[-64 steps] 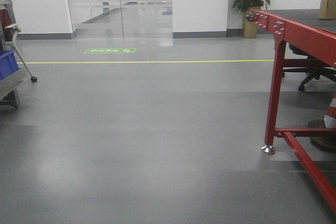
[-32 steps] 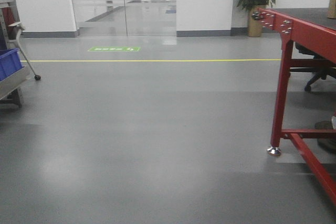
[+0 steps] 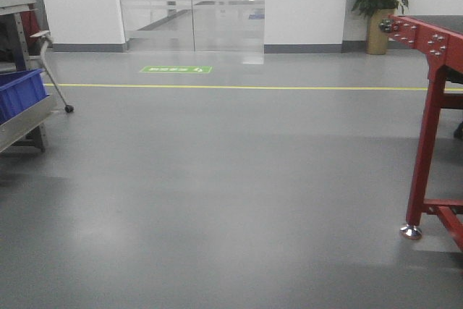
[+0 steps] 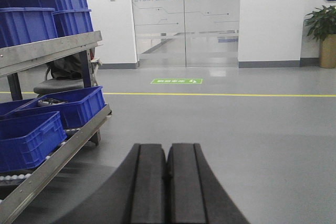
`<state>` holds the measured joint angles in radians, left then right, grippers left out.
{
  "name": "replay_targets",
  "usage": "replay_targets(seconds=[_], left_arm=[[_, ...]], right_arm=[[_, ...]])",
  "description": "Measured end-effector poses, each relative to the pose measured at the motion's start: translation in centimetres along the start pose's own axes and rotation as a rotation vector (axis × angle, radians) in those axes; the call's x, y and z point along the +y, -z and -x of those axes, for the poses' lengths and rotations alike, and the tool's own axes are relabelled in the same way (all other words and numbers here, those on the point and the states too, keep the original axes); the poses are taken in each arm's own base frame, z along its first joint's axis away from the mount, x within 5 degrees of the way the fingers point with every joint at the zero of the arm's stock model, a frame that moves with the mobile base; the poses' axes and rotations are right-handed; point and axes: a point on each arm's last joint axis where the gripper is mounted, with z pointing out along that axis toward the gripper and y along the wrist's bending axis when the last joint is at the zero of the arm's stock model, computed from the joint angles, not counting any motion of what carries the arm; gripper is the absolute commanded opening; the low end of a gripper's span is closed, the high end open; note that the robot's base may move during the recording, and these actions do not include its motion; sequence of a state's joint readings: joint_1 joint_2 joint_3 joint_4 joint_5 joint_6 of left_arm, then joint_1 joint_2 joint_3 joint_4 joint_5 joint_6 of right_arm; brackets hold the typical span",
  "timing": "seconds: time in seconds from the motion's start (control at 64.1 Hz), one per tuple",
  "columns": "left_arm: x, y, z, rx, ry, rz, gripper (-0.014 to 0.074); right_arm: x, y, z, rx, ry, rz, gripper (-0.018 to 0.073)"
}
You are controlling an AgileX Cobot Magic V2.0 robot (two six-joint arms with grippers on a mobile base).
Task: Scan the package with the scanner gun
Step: 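Drive the base forward across the floor toward the red-framed table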
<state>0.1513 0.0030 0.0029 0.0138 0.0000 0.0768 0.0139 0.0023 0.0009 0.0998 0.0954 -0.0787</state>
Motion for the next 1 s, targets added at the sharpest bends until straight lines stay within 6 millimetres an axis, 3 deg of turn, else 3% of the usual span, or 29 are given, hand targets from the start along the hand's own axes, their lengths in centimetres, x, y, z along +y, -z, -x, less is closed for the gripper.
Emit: replay_targets(seconds=[0.999], left_arm=[[0.0,0.0,0.0,0.0,0.0,0.0,-0.0111]], right_arm=[[0.0,0.0,0.0,0.0,0.0,0.0,-0.0153]])
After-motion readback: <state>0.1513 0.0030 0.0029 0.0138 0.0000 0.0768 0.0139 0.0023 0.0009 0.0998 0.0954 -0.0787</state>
